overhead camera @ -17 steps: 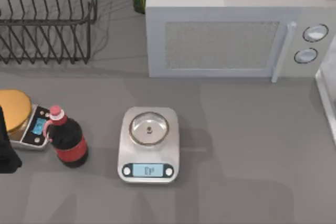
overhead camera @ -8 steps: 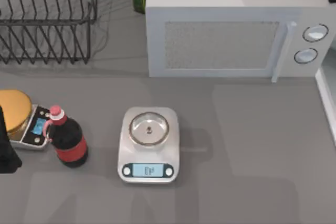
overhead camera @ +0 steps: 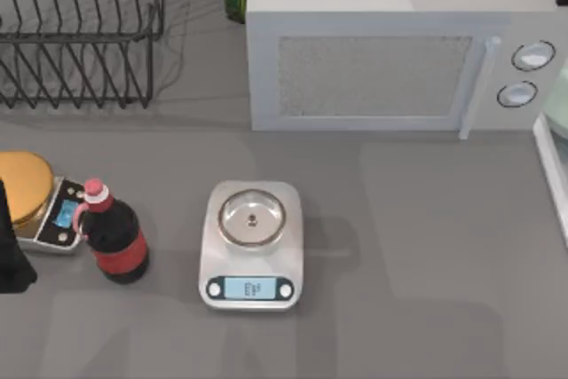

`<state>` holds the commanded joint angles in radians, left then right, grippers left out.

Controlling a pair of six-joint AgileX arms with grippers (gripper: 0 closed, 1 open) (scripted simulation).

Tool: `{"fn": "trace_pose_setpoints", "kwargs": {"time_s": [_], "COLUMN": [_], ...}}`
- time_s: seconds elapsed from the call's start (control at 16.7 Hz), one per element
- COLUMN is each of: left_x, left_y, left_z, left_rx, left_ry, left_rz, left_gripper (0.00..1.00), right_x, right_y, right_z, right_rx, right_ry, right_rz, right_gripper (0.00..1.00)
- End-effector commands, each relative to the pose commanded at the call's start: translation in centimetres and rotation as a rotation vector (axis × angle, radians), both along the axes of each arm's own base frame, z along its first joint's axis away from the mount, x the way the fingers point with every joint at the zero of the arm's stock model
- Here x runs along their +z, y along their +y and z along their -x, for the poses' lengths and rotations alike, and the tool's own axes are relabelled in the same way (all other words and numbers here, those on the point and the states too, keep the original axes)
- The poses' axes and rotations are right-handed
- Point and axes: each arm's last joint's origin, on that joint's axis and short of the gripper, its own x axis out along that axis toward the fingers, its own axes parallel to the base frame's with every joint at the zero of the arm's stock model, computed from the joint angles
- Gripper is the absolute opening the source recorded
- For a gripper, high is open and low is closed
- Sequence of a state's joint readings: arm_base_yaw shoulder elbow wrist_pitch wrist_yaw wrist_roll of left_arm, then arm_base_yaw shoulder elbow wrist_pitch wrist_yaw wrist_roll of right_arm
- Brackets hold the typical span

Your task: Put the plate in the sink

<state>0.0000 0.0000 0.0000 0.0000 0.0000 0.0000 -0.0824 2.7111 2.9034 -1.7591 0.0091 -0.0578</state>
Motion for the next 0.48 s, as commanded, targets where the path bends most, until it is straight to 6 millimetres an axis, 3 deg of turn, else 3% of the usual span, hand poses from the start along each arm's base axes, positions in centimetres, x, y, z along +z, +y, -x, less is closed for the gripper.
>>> {"fn": "trace_pose_setpoints", "kwargs": {"time_s": [0.18, 0.48], "left_x": [0.0, 0.0], "left_y": [0.0, 0.0], "left_z": [0.0, 0.0], "left_rx": [0.0, 0.0], "left_ry": [0.0, 0.0], "left_rz": [0.0, 0.0], "left_gripper": [1.0, 1.0], "right_x": [0.0, 0.0], "right_y": [0.0, 0.0], "right_z": [0.0, 0.0], "right_rx": [0.0, 0.0], "right_ry": [0.0, 0.0], "right_rz": [0.0, 0.0], "right_gripper": [0.98, 1.0]}}
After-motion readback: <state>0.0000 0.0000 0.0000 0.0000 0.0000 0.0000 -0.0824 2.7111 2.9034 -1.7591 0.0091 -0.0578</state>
